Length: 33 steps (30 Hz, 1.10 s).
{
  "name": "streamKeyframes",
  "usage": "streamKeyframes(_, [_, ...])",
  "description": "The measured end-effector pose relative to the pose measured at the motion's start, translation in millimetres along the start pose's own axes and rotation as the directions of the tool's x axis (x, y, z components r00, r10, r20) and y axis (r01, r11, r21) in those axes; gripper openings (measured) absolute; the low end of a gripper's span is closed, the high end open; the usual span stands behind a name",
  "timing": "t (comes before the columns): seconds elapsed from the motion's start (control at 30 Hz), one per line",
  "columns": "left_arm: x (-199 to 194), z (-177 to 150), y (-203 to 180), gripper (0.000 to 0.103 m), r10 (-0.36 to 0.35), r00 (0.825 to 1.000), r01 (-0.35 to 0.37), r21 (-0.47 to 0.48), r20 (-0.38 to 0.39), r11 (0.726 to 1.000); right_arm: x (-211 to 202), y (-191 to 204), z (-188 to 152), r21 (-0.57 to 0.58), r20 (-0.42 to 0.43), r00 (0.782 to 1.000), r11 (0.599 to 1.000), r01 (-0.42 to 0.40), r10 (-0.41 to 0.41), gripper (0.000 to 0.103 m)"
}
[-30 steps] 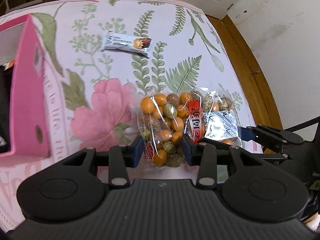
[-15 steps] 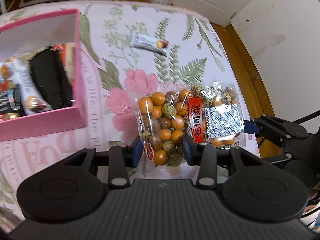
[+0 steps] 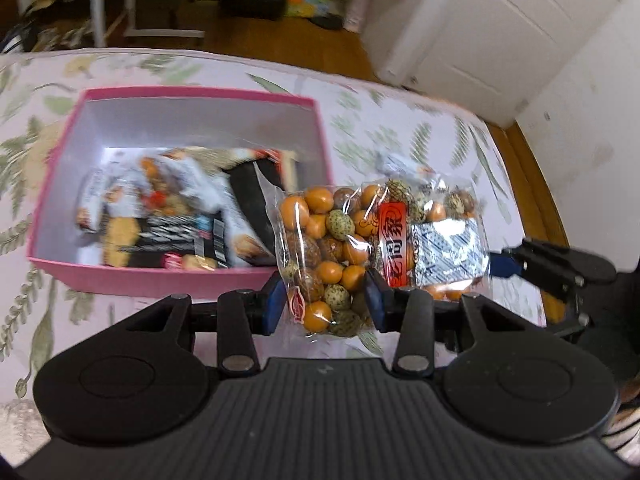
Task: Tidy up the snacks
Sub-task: 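Lift the peanut bag into the pink box and open the left gripper, then move the left gripper to the white chocolate bar and grasp it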
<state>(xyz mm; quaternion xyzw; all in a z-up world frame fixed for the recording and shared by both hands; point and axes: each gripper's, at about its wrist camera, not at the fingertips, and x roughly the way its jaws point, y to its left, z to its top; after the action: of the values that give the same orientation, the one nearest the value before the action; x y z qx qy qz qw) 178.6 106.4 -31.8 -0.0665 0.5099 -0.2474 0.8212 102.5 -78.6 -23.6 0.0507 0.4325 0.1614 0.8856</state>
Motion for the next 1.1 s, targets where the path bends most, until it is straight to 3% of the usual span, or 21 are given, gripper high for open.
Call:
streamKeyframes(0.13, [-5, 12, 29, 0.040, 0.052, 0.997, -0.050, -0.028, 0.057, 0.998, 26, 9, 23, -0.014, -0.023, 0.998, 0.998, -0.058, 0.058, 0.075])
streamKeyframes(0.43, [17, 46, 83, 0.040, 0.159, 0.985, -0.153, -0.081, 0.073, 0.985, 98, 13, 56, 0.024, -0.046, 0.989, 0.990, -0.136, 0.137, 0.071])
streamKeyframes(0.57, [28, 52, 85, 0.040, 0.204, 0.974, -0.200, -0.050, 0.099, 0.979, 121, 17, 61, 0.025, -0.085, 0.981, 0.985, -0.170, 0.172, 0.066])
streamKeyframes(0.67, [31, 56, 81, 0.041, 0.188, 0.976, -0.186, -0.034, 0.106, 0.982, 130, 26, 60, 0.028, -0.103, 0.968, 0.974, -0.225, 0.227, 0.063])
streamKeyframes(0.77, [36, 59, 76, 0.041, 0.233, 0.967, -0.231, -0.031, 0.101, 0.972, 138, 36, 55, -0.008, -0.104, 0.976, 0.981, -0.192, 0.190, 0.063])
streamKeyframes(0.9, [29, 55, 63, 0.051, 0.327, 0.928, -0.332, -0.001, 0.177, 0.943, 125, 36, 50, -0.041, -0.077, 0.990, 0.991, -0.124, 0.121, 0.063])
streamKeyframes(1.03, [16, 50, 53, 0.066, 0.311, 0.921, -0.318, -0.006, 0.235, 0.948, 87, 24, 43, -0.030, -0.018, 0.993, 0.993, -0.117, 0.116, 0.067])
streamKeyframes(1.1, [14, 49, 48, 0.066, 0.303, 0.924, -0.311, -0.005, 0.231, 0.951, 69, 14, 39, -0.010, 0.022, 0.995, 0.995, -0.099, 0.099, 0.070])
